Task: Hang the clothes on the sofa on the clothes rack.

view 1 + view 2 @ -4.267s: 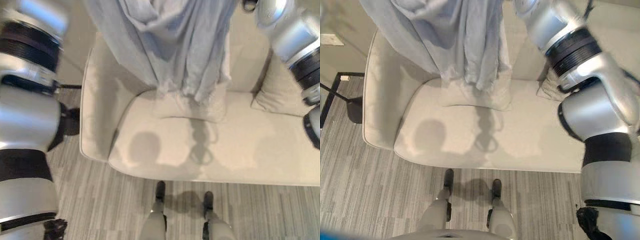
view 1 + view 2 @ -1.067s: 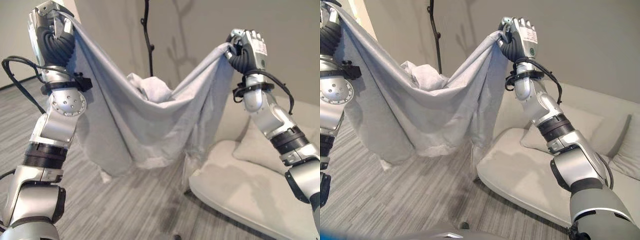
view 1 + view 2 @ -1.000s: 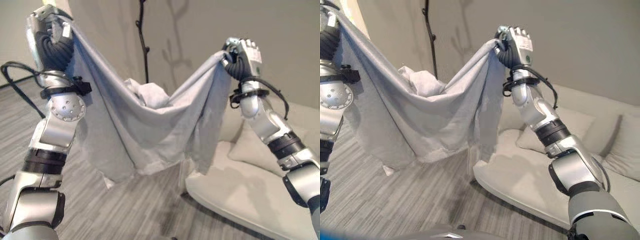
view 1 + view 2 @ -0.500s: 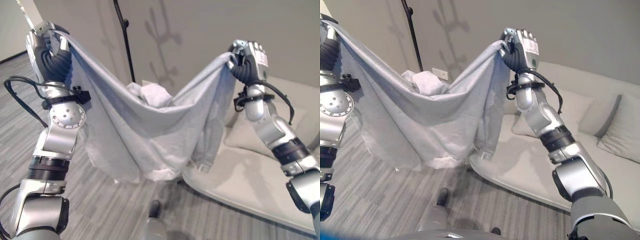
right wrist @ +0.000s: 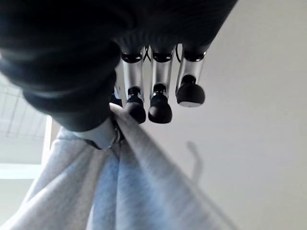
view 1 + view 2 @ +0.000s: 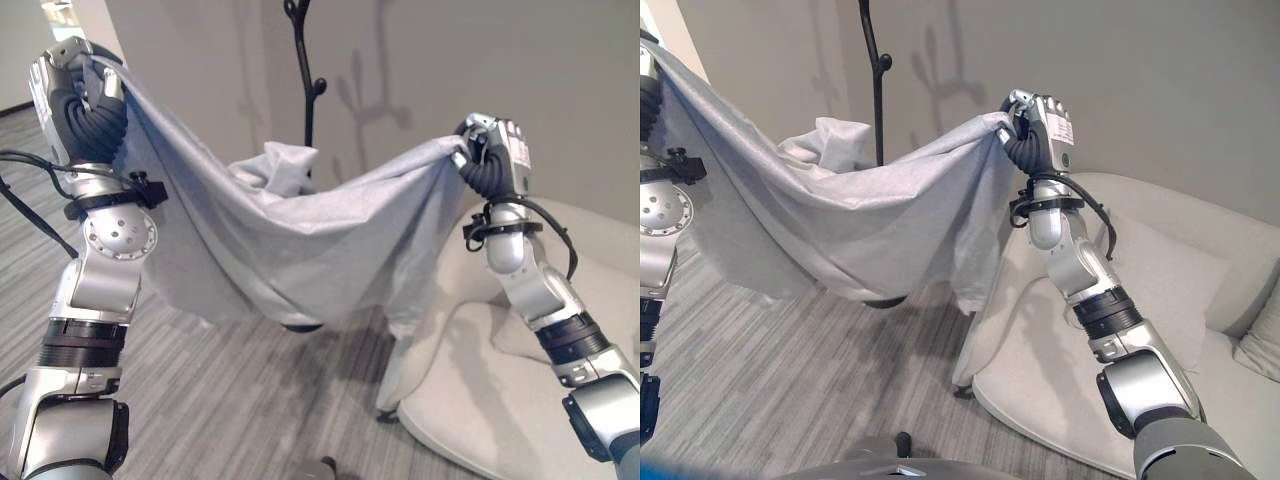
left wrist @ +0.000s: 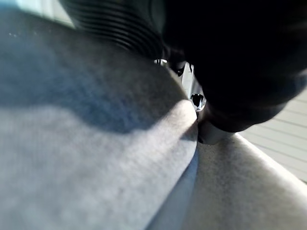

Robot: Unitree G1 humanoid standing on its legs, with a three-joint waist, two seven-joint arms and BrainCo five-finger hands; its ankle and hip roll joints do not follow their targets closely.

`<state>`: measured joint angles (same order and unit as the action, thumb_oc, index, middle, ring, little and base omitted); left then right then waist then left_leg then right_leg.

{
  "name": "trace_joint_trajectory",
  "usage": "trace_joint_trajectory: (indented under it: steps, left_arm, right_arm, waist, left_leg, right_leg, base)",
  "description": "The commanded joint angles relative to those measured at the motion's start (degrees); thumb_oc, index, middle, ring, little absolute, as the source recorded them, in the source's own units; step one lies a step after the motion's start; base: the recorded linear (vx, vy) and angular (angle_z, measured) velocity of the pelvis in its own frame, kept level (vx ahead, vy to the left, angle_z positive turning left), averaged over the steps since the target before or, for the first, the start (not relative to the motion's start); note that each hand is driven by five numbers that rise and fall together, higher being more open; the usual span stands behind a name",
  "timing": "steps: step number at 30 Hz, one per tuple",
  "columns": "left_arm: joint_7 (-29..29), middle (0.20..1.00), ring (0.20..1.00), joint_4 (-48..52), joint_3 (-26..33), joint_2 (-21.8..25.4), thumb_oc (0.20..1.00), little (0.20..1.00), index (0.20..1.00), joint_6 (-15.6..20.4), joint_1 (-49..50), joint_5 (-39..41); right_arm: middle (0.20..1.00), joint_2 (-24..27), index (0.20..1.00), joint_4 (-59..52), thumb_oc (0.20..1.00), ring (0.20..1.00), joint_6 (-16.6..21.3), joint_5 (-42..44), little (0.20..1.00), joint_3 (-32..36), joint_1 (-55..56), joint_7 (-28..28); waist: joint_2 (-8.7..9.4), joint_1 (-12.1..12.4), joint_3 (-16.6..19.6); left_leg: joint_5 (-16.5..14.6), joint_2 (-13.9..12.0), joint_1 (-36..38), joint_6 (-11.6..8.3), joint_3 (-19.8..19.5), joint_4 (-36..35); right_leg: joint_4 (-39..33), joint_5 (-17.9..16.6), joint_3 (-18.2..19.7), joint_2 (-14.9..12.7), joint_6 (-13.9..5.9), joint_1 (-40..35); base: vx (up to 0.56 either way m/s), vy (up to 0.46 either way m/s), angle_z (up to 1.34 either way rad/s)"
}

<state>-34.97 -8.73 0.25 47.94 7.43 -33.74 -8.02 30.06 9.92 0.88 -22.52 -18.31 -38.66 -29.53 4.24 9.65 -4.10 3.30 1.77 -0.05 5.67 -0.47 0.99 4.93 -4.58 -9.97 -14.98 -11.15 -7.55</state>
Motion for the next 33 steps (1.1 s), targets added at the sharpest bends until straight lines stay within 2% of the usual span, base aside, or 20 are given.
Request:
trace_joint_trajectory:
  steps: [1,3,4,5,6,10,15,19,22,23,25,27,28,30,33]
  left_arm:
    - [0.01,0.200,0.200,0.66,-1.39,1.09,0.200,0.200,0.200,1.51,-0.47,-2.44]
    - [0.03,0.200,0.200,0.99,-2.11,0.04,0.200,0.200,0.200,1.09,-0.95,-3.25]
    - [0.00,0.200,0.200,1.07,-2.21,-0.16,0.200,0.200,0.200,0.99,-1.03,-3.38]
    - [-0.09,0.200,0.200,0.56,-2.46,-0.47,0.200,0.200,0.200,1.08,-1.22,-3.34]
    - [0.13,0.200,0.200,-0.74,-3.33,-0.10,0.200,0.200,0.200,1.23,-2.82,-2.88]
    - [0.80,0.200,0.200,-0.16,-2.19,-0.80,0.200,0.200,0.200,1.26,-1.20,-3.02]
    - [1.10,0.200,0.200,0.93,-1.19,-1.57,0.200,0.200,0.200,0.99,0.87,-2.55]
    - [0.86,0.200,0.200,2.31,0.81,-1.98,0.200,0.200,0.200,1.35,2.87,-2.28]
    - [0.37,0.200,0.200,2.28,0.76,-1.20,0.200,0.200,0.200,1.51,2.27,-1.67]
    - [-0.07,0.200,0.200,1.94,0.92,-0.73,0.200,0.200,0.200,1.42,1.88,-1.47]
    - [-0.30,0.200,0.200,1.78,1.08,-0.64,0.200,0.200,0.200,1.38,1.80,-1.32]
    - [-0.56,0.200,0.200,1.54,1.20,-1.14,0.200,0.200,0.200,1.37,1.96,-0.92]
    - [-0.69,0.200,0.200,1.54,1.56,-1.56,0.200,0.200,0.200,1.42,2.66,-0.69]
    - [-0.62,0.200,0.200,1.84,1.62,-1.55,0.200,0.200,0.200,1.50,2.94,-0.94]
    - [0.70,0.200,0.200,1.83,0.83,-2.34,0.200,0.200,0.200,1.23,2.42,-1.30]
  right_arm:
    - [0.200,4.85,0.200,3.45,0.200,0.200,0.49,-0.96,0.200,3.12,-4.17,-2.10]
    - [0.200,6.49,0.200,2.56,0.200,0.200,0.37,-1.71,0.200,3.09,-3.86,-2.49]
    - [0.200,6.64,0.200,2.46,0.200,0.200,0.34,-1.77,0.200,3.18,-3.71,-2.53]
    - [0.200,5.98,0.200,2.99,0.200,0.200,0.09,-1.45,0.200,3.75,-3.61,-1.88]
    - [0.200,6.12,0.200,3.03,0.200,0.200,0.82,-1.39,0.200,3.13,-4.26,-2.19]
    - [0.200,6.94,0.200,2.42,0.200,0.200,0.87,-1.34,0.200,2.75,-4.60,-1.28]
    - [0.200,6.94,0.200,1.10,0.200,0.200,1.43,-0.80,0.200,2.47,-3.95,-0.17]
    - [0.200,6.60,0.200,0.87,0.200,0.200,1.76,-0.90,0.200,2.05,-4.17,0.11]
    - [0.200,6.86,0.200,1.37,0.200,0.200,2.08,-0.54,0.200,0.85,-5.63,-0.54]
    - [0.200,6.90,0.200,1.60,0.200,0.200,2.24,-0.04,0.200,0.68,-5.88,-0.88]
    - [0.200,6.85,0.200,1.61,0.200,0.200,2.29,0.18,0.200,0.95,-5.74,-1.01]
    - [0.200,6.66,0.200,1.35,0.200,0.200,2.26,0.41,0.200,1.90,-4.44,-1.12]
    - [0.200,6.79,0.200,1.16,0.200,0.200,2.53,0.41,0.200,3.03,-3.14,-1.34]
    - [0.200,7.23,0.200,1.11,0.200,0.200,2.54,0.10,0.200,3.45,-2.57,-1.46]
    - [0.200,7.85,0.200,1.07,0.200,0.200,1.78,-1.13,0.200,5.12,-0.05,-0.63]
  waist:
    - [-0.10,0.93,6.68]
    - [0.80,0.26,6.50]
    - [0.73,0.28,6.57]
    - [0.49,-0.50,6.19]
    - [0.74,-1.34,5.26]
    - [0.89,-1.72,6.09]
    - [0.90,-2.03,5.65]
    - [0.61,-2.14,5.25]
    - [0.96,-2.04,4.07]
    - [1.65,-1.92,3.21]
    - [2.10,-1.90,3.16]
    - [2.18,-1.70,2.75]
    - [1.65,-1.10,2.71]
    - [1.27,-0.73,3.16]
    - [0.52,-1.16,5.78]
  left_leg:
    - [-1.31,-2.13,-0.20,-7.49,-3.48,-3.90]
    - [-1.34,-1.75,0.28,-7.35,-1.64,-4.68]
    - [-1.41,-1.81,0.27,-7.41,-1.76,-4.72]
    - [-1.26,-1.85,0.37,-7.51,-2.05,-4.48]
    - [-1.24,-1.30,0.45,-7.66,-3.45,-3.68]
    - [-1.13,-1.24,0.33,-8.04,-3.14,-4.65]
    - [-1.58,-2.98,-0.80,-8.50,-4.80,-4.48]
    - [-2.48,-3.24,-1.90,-8.66,-4.80,-1.89]
    - [-0.57,-5.76,-5.61,-10.12,-3.80,-1.22]
    - [0.17,-7.28,-8.61,-10.13,-3.02,-2.27]
    - [0.33,-7.67,-9.92,-10.07,-2.75,-3.35]
    - [0.27,-8.58,-12.47,-9.96,-2.87,-5.20]
    - [0.76,-8.88,-14.24,-10.23,-3.82,-5.54]
    - [1.31,-8.97,-13.59,-10.58,-4.68,-5.54]
    - [2.37,-8.96,-9.17,-11.48,-6.35,-5.25]
  right_leg:
    - [-4.36,3.19,-1.81,3.72,2.39,5.93]
    - [-7.26,3.26,-3.93,6.77,2.76,6.99]
    - [-7.76,3.12,-4.13,6.89,2.82,6.72]
    - [-7.92,3.48,-3.14,7.78,2.78,7.38]
    - [-8.99,3.77,-0.11,9.45,3.05,7.60]
    - [-9.93,2.88,0.91,9.37,2.76,7.11]
    - [-9.93,3.80,1.16,10.08,2.59,7.19]
    - [-9.93,3.70,0.70,9.81,2.81,7.03]
    - [-9.93,4.18,0.79,9.34,2.64,7.12]
    - [-9.93,4.57,1.07,8.65,2.56,6.60]
    - [-9.82,4.93,1.30,8.31,2.47,6.46]
    - [-8.26,6.77,1.93,7.78,2.56,5.59]
    - [-6.79,8.57,2.60,7.44,3.07,4.30]
    - [-5.99,9.43,2.67,7.18,3.06,3.74]
    - [-4.00,9.31,1.96,4.28,2.16,2.06]
  base:
    - [0.03,0.109,0.26]
    - [0.02,0.050,0.21]
    - [0.00,0.006,0.27]
    - [0.05,-0.035,0.22]
    - [0.10,-0.063,0.21]
    - [0.09,-0.080,0.25]
    - [0.04,-0.091,0.17]
    - [-0.01,0.007,0.16]
    - [-0.08,0.142,0.04]
    - [-0.06,0.272,0.04]
    - [0.02,0.264,0.09]
    - [0.07,0.380,0.05]
    - [0.07,0.281,0.07]
    - [0.09,0.408,0.20]
    - [0.13,0.647,0.04]
